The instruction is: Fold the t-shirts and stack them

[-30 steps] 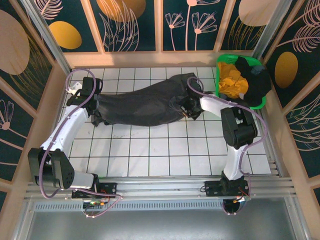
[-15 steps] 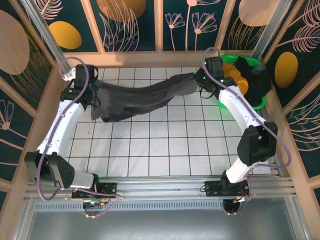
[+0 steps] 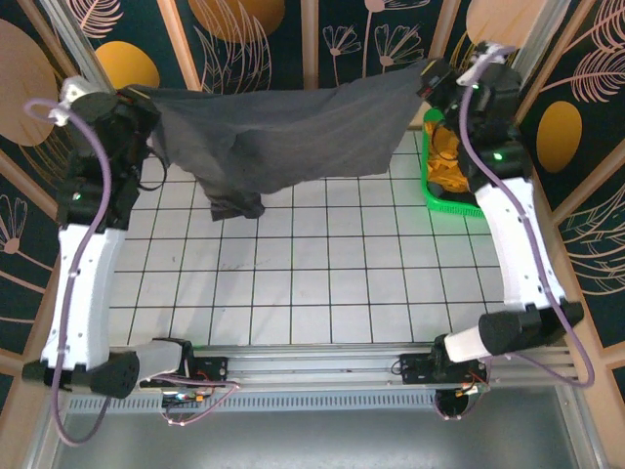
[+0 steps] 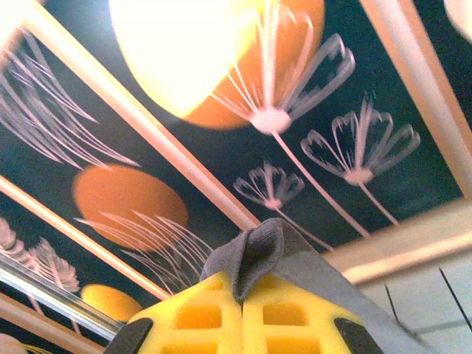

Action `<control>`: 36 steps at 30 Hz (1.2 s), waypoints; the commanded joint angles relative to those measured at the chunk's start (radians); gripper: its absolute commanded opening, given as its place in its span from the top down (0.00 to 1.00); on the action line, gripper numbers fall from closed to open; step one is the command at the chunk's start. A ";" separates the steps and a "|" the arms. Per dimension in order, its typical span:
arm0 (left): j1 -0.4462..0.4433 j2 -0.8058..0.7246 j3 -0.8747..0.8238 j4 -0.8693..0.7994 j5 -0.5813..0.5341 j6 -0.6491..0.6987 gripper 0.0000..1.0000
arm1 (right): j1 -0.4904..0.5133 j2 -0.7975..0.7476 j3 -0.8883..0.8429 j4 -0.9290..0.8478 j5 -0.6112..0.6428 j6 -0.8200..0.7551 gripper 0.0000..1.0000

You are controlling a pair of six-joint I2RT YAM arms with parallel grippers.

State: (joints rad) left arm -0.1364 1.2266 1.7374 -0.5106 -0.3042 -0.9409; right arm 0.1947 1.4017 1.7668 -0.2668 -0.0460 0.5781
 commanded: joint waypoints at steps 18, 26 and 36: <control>0.188 0.616 0.590 -0.007 0.388 -0.150 1.00 | -0.068 0.451 0.508 0.116 -0.234 0.137 1.00; 0.238 0.658 0.809 0.015 0.434 -0.074 1.00 | -0.098 0.529 0.672 0.051 -0.181 0.141 1.00; 0.238 0.213 0.187 -0.047 0.257 -0.072 1.00 | -0.152 0.100 -0.024 0.117 -0.094 0.109 1.00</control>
State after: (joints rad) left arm 0.0883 1.5105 2.0960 -0.5678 0.0540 -1.0256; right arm 0.0593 1.6207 1.9087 -0.2108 -0.2020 0.7055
